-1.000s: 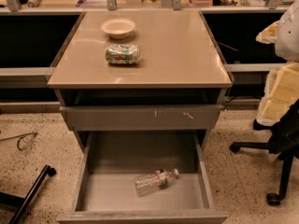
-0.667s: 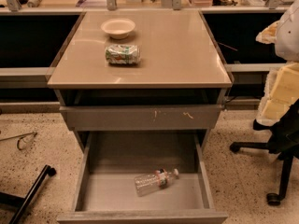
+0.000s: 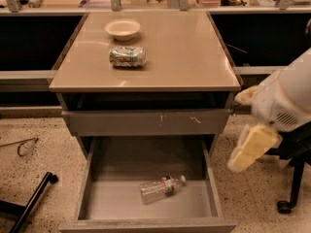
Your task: Pick water bottle from middle drawer and place on counter
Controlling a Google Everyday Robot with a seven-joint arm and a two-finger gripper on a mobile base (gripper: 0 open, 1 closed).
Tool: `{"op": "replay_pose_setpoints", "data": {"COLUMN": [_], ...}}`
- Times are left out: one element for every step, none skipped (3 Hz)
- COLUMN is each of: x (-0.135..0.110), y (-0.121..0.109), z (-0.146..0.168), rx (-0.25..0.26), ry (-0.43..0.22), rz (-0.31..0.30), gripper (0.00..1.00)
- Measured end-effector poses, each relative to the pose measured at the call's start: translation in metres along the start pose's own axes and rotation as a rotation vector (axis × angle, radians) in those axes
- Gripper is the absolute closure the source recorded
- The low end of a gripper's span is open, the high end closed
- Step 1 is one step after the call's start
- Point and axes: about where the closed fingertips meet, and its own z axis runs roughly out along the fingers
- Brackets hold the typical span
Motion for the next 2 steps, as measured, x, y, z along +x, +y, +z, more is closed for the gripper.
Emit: {"op": "replay_pose_setpoints", "data": {"x": [0.0041,0.0041], "y": [0.0087,0.0087], "z": [0.026,0.0261], "rx": [-0.004,-0.004], "ry": [-0.019,-0.019], "rz": [0.027,0.027], "gripper": [0.0,0.0]}}
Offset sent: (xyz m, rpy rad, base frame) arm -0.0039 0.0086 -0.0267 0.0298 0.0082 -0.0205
